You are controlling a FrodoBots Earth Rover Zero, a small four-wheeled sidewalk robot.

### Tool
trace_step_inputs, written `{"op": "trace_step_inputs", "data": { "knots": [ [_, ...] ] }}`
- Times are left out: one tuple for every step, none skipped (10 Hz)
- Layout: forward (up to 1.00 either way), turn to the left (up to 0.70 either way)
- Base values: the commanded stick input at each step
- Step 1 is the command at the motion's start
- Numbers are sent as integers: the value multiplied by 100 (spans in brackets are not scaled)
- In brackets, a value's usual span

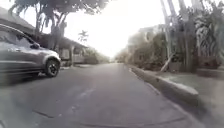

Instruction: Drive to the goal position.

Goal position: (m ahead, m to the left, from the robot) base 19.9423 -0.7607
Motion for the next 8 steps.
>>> {"op": "trace_step_inputs", "data": {
  "knots": [
    [100, 4],
    [100, 4],
    [100, 4],
    [100, 4],
    [100, 4],
    [100, 4],
    [100, 4],
    [100, 4]
  ]
}}
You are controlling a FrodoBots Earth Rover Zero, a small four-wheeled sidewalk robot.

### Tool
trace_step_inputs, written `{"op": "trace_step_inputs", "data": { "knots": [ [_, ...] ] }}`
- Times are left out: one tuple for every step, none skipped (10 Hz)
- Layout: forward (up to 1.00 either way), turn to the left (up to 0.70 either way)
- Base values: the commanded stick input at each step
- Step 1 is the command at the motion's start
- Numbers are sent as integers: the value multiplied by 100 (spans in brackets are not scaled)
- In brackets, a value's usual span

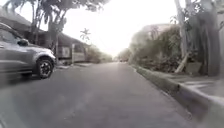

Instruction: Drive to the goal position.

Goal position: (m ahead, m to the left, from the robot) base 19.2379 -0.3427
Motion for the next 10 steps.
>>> {"op": "trace_step_inputs", "data": {
  "knots": [
    [100, 4],
    [100, 4],
    [100, 4],
    [100, 4],
    [100, 4],
    [100, 4],
    [100, 4],
    [100, 0],
    [100, -36],
    [100, -36]
  ]
}}
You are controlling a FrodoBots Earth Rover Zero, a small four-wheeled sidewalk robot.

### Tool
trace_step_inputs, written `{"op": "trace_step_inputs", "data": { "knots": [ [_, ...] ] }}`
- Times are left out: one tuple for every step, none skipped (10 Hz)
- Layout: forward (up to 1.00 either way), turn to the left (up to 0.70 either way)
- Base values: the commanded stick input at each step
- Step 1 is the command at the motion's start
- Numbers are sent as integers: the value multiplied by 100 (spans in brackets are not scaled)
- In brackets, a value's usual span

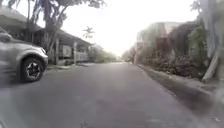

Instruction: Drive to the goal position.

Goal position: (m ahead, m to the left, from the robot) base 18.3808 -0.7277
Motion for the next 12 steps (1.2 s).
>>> {"op": "trace_step_inputs", "data": {
  "knots": [
    [100, -36],
    [100, -28],
    [100, 4],
    [100, 4],
    [100, 4],
    [100, 4],
    [100, 4],
    [100, 4],
    [100, 4],
    [100, 4],
    [100, 4],
    [100, 4]
  ]
}}
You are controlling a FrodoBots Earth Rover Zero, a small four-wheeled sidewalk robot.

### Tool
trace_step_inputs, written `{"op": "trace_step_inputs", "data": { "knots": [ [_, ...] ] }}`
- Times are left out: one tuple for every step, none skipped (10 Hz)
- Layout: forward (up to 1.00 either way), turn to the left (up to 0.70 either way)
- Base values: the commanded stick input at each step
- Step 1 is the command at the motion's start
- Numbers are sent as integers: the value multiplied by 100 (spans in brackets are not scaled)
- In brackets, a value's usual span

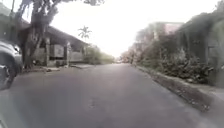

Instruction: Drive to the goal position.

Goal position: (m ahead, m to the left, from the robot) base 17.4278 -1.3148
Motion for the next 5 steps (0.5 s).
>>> {"op": "trace_step_inputs", "data": {
  "knots": [
    [100, 4],
    [100, 4],
    [100, -9],
    [100, -36],
    [100, -36]
  ]
}}
